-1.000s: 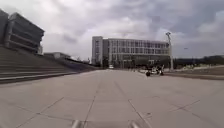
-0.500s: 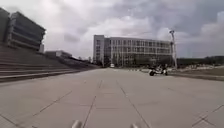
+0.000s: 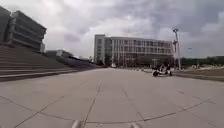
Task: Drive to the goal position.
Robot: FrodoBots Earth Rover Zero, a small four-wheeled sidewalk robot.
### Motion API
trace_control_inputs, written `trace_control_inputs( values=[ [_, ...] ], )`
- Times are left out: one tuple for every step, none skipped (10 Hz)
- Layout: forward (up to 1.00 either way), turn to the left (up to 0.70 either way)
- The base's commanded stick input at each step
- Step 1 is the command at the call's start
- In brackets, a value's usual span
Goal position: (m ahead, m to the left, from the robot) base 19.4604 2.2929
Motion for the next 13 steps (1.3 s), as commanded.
trace_control_inputs(
  values=[
    [0.85,0.00],
    [0.85,0.00],
    [0.85,0.00],
    [0.85,0.00],
    [0.85,0.00],
    [0.85,0.00],
    [0.85,0.00],
    [0.85,0.00],
    [0.85,0.00],
    [0.85,0.00],
    [0.85,0.00],
    [0.85,0.00],
    [0.85,0.00]
  ],
)
